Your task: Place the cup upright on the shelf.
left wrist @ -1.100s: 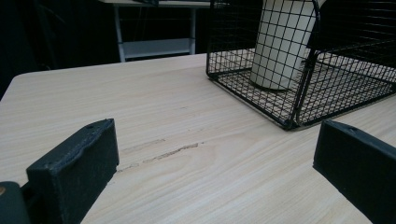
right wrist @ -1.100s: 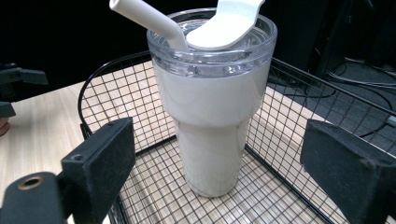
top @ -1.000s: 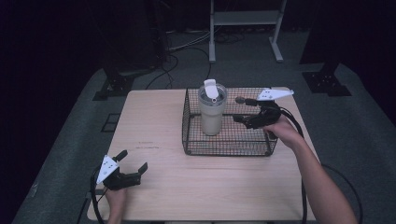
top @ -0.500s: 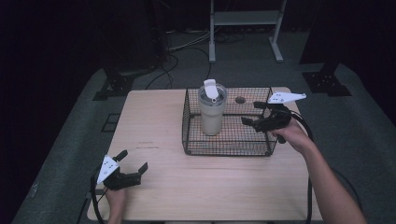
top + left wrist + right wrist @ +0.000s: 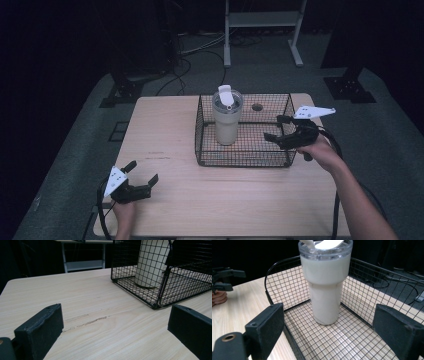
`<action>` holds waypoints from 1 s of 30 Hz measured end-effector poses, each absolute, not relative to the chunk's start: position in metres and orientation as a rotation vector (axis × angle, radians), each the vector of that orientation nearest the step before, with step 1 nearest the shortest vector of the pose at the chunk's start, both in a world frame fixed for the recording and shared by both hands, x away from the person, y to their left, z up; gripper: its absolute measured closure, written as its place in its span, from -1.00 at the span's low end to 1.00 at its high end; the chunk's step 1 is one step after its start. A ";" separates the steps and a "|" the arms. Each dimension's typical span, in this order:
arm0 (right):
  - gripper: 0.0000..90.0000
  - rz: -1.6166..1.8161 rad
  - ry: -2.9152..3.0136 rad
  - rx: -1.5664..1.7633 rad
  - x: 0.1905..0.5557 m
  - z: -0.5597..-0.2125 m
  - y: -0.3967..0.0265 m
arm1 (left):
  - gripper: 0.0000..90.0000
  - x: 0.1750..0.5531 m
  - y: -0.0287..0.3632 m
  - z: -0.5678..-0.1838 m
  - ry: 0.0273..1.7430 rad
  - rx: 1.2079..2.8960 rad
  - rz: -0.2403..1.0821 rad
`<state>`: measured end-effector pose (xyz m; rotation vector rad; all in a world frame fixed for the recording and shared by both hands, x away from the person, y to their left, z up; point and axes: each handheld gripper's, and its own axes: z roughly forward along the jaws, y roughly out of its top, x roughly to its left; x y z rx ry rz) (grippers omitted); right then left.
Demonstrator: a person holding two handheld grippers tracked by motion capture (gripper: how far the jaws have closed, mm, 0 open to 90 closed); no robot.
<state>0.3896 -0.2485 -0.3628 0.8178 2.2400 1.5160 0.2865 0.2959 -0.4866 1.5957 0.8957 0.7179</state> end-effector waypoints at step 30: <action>-0.78 1.521 2.235 0.821 0.350 -0.381 -0.280 | -1.00 0.286 0.296 -0.487 0.898 1.598 0.721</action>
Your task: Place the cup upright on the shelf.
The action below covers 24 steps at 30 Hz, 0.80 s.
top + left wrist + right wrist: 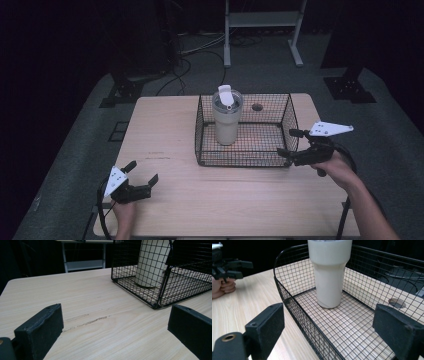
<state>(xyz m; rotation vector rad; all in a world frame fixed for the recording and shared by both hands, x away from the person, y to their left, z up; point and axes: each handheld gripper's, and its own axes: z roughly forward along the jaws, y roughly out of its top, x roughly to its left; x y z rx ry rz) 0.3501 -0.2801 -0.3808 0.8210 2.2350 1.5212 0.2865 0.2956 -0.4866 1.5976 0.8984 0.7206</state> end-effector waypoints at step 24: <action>-0.78 1.535 2.238 0.807 0.319 -0.402 -0.294 | -1.00 0.286 0.296 -0.487 0.897 1.595 0.722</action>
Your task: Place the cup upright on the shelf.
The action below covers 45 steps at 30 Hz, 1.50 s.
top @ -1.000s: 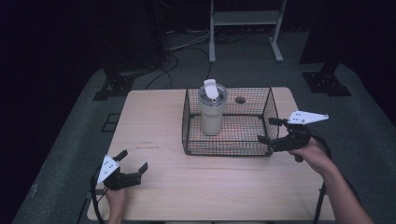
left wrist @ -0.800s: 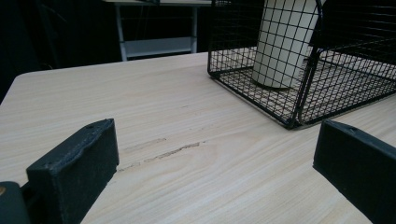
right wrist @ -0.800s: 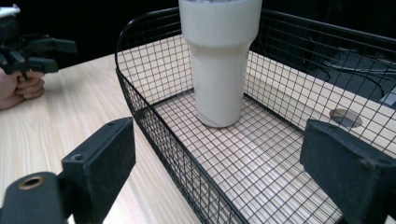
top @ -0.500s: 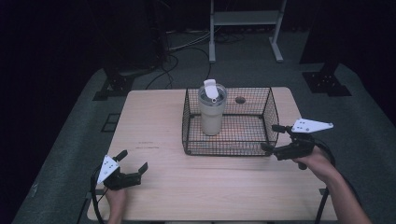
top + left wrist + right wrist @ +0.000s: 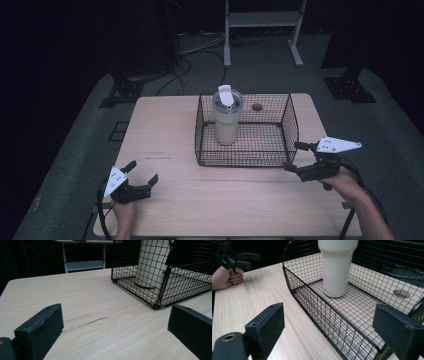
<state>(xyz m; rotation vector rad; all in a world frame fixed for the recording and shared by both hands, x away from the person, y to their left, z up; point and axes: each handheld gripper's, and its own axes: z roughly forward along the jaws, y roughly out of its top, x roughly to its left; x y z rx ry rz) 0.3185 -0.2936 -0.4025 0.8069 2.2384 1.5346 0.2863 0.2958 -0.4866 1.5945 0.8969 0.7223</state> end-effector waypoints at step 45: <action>-0.78 1.529 2.238 0.935 0.286 -0.454 -0.311 | -1.00 0.286 0.296 -0.487 0.907 1.596 0.720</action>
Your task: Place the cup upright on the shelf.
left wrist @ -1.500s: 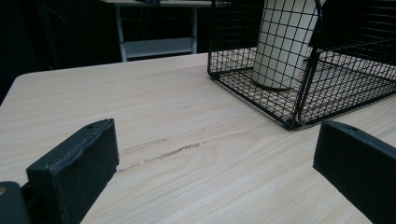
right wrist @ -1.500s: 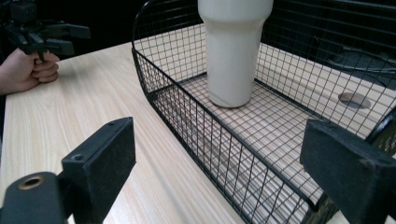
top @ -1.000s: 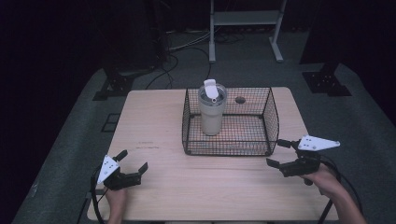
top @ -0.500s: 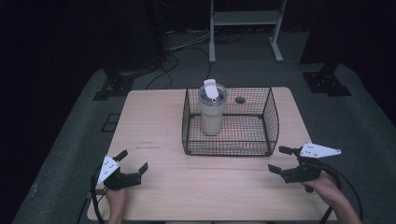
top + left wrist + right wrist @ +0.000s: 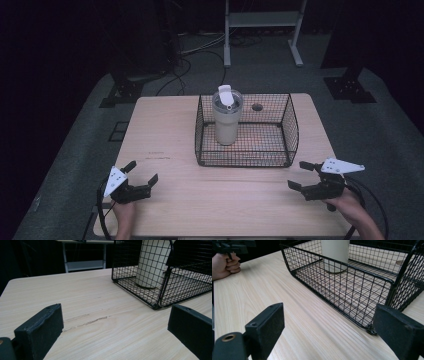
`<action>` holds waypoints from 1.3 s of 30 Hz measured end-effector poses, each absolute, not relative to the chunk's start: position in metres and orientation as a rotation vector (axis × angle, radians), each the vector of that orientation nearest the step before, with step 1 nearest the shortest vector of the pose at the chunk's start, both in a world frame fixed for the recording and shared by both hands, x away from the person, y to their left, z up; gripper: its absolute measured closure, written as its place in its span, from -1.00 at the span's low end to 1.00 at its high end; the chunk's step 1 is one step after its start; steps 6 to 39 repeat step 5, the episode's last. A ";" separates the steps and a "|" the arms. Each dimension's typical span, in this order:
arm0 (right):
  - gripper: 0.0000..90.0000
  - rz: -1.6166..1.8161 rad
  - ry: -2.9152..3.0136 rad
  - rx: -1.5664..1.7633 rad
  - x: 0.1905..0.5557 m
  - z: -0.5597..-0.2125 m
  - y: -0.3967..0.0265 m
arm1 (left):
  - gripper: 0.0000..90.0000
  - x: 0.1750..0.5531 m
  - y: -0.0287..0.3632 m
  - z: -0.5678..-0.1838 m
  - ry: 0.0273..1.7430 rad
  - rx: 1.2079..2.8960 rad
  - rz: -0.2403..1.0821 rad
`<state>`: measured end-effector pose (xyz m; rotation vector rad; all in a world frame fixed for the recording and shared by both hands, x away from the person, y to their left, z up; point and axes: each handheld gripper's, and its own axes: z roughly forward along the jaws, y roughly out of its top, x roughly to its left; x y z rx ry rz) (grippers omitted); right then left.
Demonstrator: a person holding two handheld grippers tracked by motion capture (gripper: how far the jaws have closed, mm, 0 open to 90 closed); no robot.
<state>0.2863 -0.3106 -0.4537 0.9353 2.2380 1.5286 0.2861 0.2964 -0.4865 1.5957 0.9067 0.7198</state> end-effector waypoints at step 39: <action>-0.78 1.533 2.232 0.937 0.284 -0.458 -0.310 | -1.00 0.287 0.295 -0.487 0.909 1.597 0.724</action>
